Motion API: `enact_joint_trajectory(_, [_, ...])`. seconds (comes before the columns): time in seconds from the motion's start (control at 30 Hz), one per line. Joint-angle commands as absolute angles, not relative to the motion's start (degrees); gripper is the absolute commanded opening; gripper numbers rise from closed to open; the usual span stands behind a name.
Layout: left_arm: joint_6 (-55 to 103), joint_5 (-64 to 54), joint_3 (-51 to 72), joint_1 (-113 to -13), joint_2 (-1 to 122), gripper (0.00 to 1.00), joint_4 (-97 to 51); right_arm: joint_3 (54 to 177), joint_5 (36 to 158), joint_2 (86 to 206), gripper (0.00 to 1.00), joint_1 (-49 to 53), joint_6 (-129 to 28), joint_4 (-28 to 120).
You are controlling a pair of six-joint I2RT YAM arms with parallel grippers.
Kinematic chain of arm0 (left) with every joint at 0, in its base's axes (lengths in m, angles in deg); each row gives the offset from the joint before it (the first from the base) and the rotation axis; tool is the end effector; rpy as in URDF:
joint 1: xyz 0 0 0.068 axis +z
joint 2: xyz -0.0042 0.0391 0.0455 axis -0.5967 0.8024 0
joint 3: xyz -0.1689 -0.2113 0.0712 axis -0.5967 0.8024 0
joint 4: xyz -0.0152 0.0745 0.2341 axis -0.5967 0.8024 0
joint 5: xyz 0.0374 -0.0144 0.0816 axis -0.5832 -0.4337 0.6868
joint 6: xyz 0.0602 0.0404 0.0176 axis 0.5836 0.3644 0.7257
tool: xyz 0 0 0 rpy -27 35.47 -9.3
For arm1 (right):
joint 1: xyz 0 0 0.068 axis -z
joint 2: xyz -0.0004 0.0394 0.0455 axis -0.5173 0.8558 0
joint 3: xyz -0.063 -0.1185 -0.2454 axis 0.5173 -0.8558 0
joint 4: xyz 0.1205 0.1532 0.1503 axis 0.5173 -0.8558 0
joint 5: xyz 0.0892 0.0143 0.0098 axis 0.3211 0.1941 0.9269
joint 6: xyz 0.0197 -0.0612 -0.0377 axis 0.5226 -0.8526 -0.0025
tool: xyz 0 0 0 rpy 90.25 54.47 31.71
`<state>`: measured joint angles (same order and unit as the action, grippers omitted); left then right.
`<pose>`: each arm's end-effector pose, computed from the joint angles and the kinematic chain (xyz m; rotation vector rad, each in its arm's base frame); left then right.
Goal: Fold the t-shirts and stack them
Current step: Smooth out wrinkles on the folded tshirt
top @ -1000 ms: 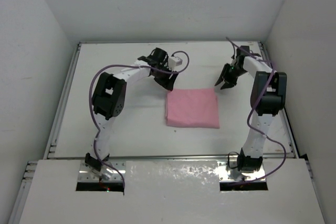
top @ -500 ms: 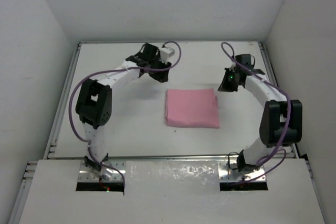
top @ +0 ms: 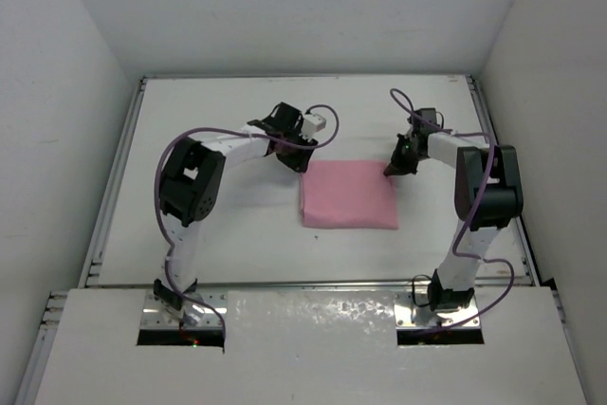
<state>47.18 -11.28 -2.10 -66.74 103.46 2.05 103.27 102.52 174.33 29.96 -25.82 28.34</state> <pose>0.3789 -0.2377 0.1609 1.0015 2.3744 -0.4481 0.3690 0.0216 0.1233 0.6561 2.6657 0.4718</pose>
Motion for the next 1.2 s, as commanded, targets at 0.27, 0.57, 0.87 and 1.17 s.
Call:
enact_joint_trajectory(0.27, [48.37,-8.05,-3.10,-66.43,104.91,0.42,-2.19,109.59,99.55,174.90,0.00,29.92,-27.51,27.49])
enact_joint_trajectory(0.57, [45.65,-7.87,-9.25,-63.01,103.07,0.49,1.68,121.10,97.44,169.36,0.29,34.66,-30.67,15.09])
enact_joint_trajectory(0.87, [39.85,-7.26,-10.13,-56.42,92.01,0.54,6.16,119.45,93.22,161.19,0.78,41.52,-33.31,0.68])
enact_joint_trajectory(1.17, [36.94,-1.21,-0.23,-39.64,80.32,0.54,5.46,106.18,89.35,149.87,0.82,54.08,-30.94,-0.47])
